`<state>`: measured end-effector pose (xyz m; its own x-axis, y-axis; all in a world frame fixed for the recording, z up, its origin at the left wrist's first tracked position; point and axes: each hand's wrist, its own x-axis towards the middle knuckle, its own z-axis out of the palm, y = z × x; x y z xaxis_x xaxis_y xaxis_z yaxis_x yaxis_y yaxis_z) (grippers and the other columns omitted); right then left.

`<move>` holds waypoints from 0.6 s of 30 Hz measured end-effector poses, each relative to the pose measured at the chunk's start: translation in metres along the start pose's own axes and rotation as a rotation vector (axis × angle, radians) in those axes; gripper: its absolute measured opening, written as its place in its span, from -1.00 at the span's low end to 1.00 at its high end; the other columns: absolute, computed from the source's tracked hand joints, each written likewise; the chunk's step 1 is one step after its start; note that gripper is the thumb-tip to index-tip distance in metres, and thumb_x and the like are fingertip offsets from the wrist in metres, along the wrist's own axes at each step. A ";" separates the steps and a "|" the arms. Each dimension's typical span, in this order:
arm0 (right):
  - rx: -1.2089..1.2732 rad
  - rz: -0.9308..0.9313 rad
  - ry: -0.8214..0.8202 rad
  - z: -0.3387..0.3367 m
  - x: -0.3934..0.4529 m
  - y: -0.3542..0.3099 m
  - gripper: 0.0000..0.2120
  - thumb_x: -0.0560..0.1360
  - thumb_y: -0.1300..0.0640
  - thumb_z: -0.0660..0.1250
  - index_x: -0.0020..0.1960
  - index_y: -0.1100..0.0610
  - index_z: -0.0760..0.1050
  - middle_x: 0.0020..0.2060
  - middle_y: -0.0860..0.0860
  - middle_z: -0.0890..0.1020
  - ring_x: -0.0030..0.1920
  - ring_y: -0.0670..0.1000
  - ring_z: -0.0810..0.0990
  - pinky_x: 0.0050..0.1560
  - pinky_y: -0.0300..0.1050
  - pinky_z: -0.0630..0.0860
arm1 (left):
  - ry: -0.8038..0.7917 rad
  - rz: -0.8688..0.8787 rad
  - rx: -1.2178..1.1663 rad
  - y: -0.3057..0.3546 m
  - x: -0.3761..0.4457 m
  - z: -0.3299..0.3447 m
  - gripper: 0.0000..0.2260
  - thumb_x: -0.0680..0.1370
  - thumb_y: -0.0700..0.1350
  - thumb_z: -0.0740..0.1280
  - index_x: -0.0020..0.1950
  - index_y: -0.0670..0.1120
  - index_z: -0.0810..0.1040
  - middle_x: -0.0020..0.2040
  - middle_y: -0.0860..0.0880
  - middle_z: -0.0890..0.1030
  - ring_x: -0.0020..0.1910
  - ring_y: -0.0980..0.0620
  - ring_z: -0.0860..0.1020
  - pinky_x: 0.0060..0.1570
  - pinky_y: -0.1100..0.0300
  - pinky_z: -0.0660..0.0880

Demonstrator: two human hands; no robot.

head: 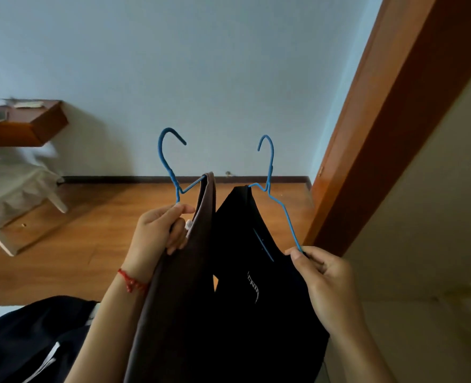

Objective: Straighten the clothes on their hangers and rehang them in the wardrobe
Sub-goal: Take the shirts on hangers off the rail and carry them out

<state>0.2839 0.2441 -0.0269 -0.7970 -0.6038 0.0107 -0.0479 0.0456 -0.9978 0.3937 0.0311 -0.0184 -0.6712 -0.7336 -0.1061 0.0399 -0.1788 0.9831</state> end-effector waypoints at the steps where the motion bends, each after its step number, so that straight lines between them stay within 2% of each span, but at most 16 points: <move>1: 0.005 0.001 -0.004 0.005 0.015 0.000 -0.81 0.45 0.09 0.32 -0.27 0.01 0.66 -0.39 0.30 0.55 -0.30 0.08 0.42 -0.32 -0.20 0.35 | 0.007 0.011 -0.002 -0.001 0.017 -0.002 -0.71 0.62 -0.20 0.07 -0.17 -0.23 0.52 -0.70 0.03 0.25 -0.74 0.11 0.20 -0.63 0.33 0.29; 3: 0.014 -0.018 0.001 0.014 0.049 0.001 -0.80 0.49 0.15 0.31 -0.25 0.10 0.65 -0.41 0.27 0.56 -0.32 0.05 0.41 -0.37 -0.30 0.34 | 0.018 0.029 -0.008 -0.002 0.052 -0.003 -0.71 0.62 -0.20 0.08 -0.18 -0.23 0.52 -0.70 0.03 0.26 -0.74 0.11 0.20 -0.62 0.32 0.28; 5: 0.020 -0.025 -0.021 0.027 0.086 -0.006 -0.82 0.45 0.02 0.32 -0.25 0.01 0.65 -0.45 0.17 0.55 -0.35 0.03 0.41 -0.40 -0.37 0.32 | 0.031 0.042 -0.012 -0.001 0.091 -0.005 -0.72 0.62 -0.21 0.09 -0.17 -0.23 0.52 -0.70 0.04 0.26 -0.74 0.11 0.20 -0.62 0.29 0.27; 6: 0.002 -0.039 -0.028 0.034 0.106 -0.010 -0.81 0.40 -0.08 0.33 -0.26 -0.02 0.65 -0.42 0.22 0.55 -0.35 0.07 0.43 -0.38 -0.37 0.32 | 0.042 0.043 -0.011 0.001 0.111 -0.007 -0.73 0.61 -0.21 0.10 -0.18 -0.24 0.52 -0.70 0.04 0.26 -0.74 0.11 0.20 -0.61 0.28 0.26; 7: -0.028 -0.053 -0.016 0.041 0.127 -0.012 -0.80 0.39 -0.09 0.34 -0.29 -0.01 0.64 -0.36 0.31 0.55 -0.36 0.15 0.45 -0.35 -0.36 0.33 | 0.055 0.042 -0.008 0.004 0.131 -0.010 -0.73 0.61 -0.20 0.11 -0.18 -0.24 0.52 -0.70 0.04 0.25 -0.74 0.11 0.20 -0.61 0.27 0.25; 9: -0.101 -0.084 0.014 0.056 0.171 -0.015 -0.77 0.47 0.11 0.33 -0.34 0.03 0.63 -0.22 0.41 0.53 -0.27 0.35 0.48 -0.32 -0.31 0.35 | 0.083 0.045 -0.002 0.013 0.170 -0.019 -0.73 0.61 -0.20 0.11 -0.18 -0.23 0.53 -0.70 0.02 0.26 -0.73 0.10 0.20 -0.60 0.27 0.26; 10: -0.124 -0.100 0.011 0.065 0.192 -0.018 -0.77 0.49 0.18 0.32 -0.32 0.07 0.62 -0.18 0.44 0.51 -0.18 0.42 0.47 -0.31 -0.23 0.40 | 0.099 0.052 0.005 0.017 0.189 -0.025 -0.73 0.61 -0.19 0.11 -0.18 -0.22 0.53 -0.70 0.01 0.26 -0.73 0.10 0.20 -0.60 0.26 0.27; 12: -0.149 -0.105 -0.013 0.083 0.234 -0.024 -0.82 0.50 0.21 0.31 -0.25 0.20 0.60 -0.13 0.49 0.49 -0.04 0.45 0.43 -0.20 0.18 0.49 | 0.146 0.071 0.025 0.023 0.220 -0.038 -0.72 0.62 -0.18 0.11 -0.18 -0.22 0.54 -0.70 0.01 0.27 -0.72 0.10 0.21 -0.59 0.27 0.29; 13: -0.150 -0.115 -0.027 0.091 0.255 -0.026 -0.82 0.50 0.20 0.31 -0.24 0.18 0.61 -0.12 0.50 0.49 -0.05 0.45 0.44 -0.15 0.22 0.47 | 0.173 0.081 0.040 0.024 0.233 -0.045 -0.72 0.61 -0.18 0.12 -0.18 -0.22 0.54 -0.69 0.01 0.28 -0.71 0.10 0.22 -0.58 0.26 0.30; 15: -0.154 -0.157 -0.042 0.108 0.294 -0.029 -0.82 0.47 0.10 0.37 -0.30 0.10 0.62 -0.16 0.48 0.51 -0.24 0.38 0.51 -0.25 -0.02 0.46 | 0.220 0.089 0.075 0.026 0.253 -0.057 -0.73 0.61 -0.15 0.13 -0.16 -0.22 0.55 -0.68 0.02 0.30 -0.69 0.10 0.23 -0.54 0.24 0.31; 16: -0.149 -0.178 -0.038 0.116 0.312 -0.030 -0.85 0.42 0.04 0.41 -0.30 0.06 0.62 -0.21 0.44 0.55 -0.32 0.22 0.52 -0.25 -0.14 0.40 | 0.241 0.087 0.091 0.026 0.262 -0.064 -0.73 0.61 -0.15 0.13 -0.16 -0.21 0.55 -0.67 0.02 0.31 -0.68 0.10 0.24 -0.53 0.24 0.31; 17: -0.136 -0.181 -0.044 0.125 0.328 -0.032 -0.88 0.41 0.03 0.41 -0.29 0.00 0.63 -0.27 0.37 0.59 -0.31 0.09 0.50 -0.25 -0.20 0.38 | 0.262 0.084 0.100 0.027 0.269 -0.070 -0.73 0.61 -0.14 0.14 -0.15 -0.21 0.55 -0.66 0.02 0.31 -0.67 0.10 0.24 -0.52 0.24 0.30; 18: -0.137 -0.188 -0.058 0.134 0.343 -0.033 -0.82 0.44 0.08 0.38 -0.31 -0.08 0.64 -0.34 0.27 0.61 -0.29 0.03 0.49 -0.28 -0.25 0.38 | 0.286 0.083 0.102 0.028 0.276 -0.077 -0.73 0.61 -0.13 0.14 -0.15 -0.21 0.56 -0.65 0.02 0.31 -0.67 0.10 0.24 -0.52 0.24 0.30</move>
<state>0.0927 -0.0713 0.0007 -0.7310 -0.6561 0.1876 -0.2764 0.0333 -0.9605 0.2663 -0.2265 -0.0319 -0.4327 -0.9003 -0.0480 0.0020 -0.0542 0.9985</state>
